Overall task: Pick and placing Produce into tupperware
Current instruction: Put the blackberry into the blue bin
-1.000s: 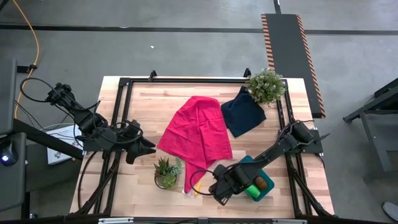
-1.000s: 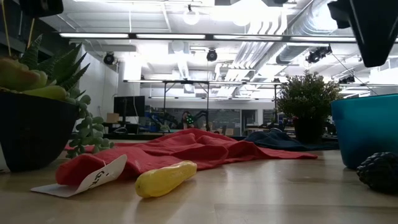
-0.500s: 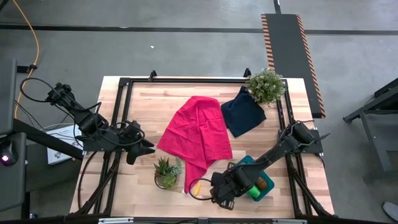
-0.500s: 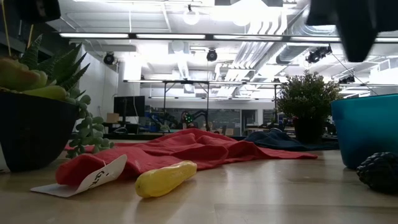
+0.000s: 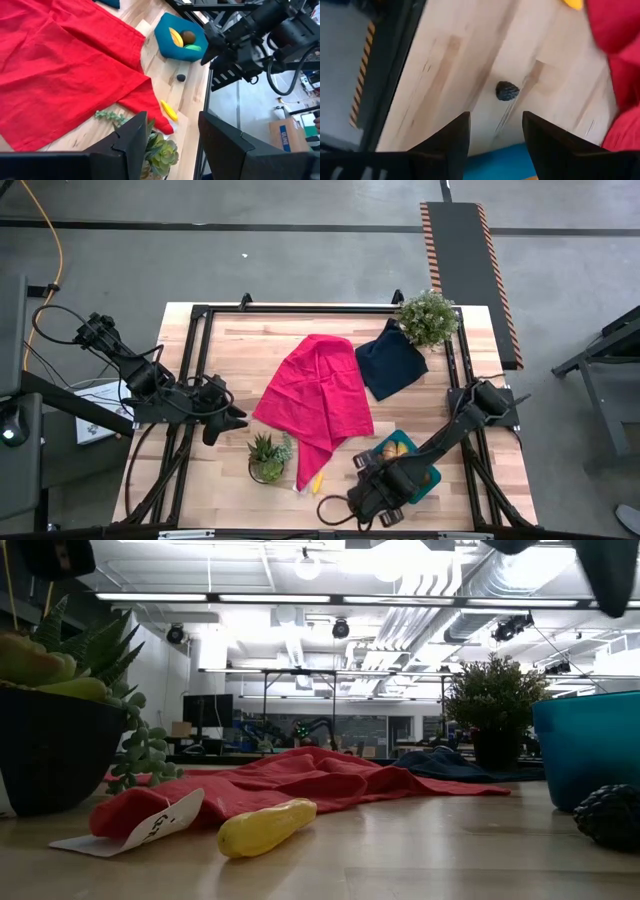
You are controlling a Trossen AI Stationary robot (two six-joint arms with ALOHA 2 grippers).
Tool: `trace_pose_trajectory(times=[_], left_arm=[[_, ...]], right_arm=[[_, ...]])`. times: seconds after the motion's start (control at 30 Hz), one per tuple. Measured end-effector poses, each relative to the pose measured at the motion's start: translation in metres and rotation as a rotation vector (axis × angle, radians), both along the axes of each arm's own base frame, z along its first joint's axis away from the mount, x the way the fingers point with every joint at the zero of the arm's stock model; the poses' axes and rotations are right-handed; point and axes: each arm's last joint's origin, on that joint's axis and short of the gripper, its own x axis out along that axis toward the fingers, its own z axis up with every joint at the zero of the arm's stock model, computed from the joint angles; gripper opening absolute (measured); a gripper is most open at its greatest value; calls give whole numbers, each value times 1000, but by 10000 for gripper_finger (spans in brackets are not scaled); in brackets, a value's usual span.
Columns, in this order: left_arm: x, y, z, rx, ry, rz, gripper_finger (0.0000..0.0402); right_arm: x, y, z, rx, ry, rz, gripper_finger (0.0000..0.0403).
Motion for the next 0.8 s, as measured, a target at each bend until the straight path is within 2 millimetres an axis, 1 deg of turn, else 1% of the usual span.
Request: trace_pose_trajectory(times=[0.13, 0.27, 0.37, 0.63, 0.8], left_arm=[[-1, 0, -1, 10, 14, 0, 166], [-1, 1, -1, 9, 16, 2, 166], [-1, 1, -1, 3, 16, 8, 166], [-1, 1, -1, -1, 15, 11, 166], [-1, 1, -1, 3, 13, 17, 166]], right_arm=[[2, 1, -2, -24, -22, 153, 172], [9, 2, -17, -56, -7, 245, 172], [11, 4, -30, -74, 28, 254, 172], [15, 3, -40, -89, 45, 246, 172], [23, -3, -51, -99, 64, 223, 172]])
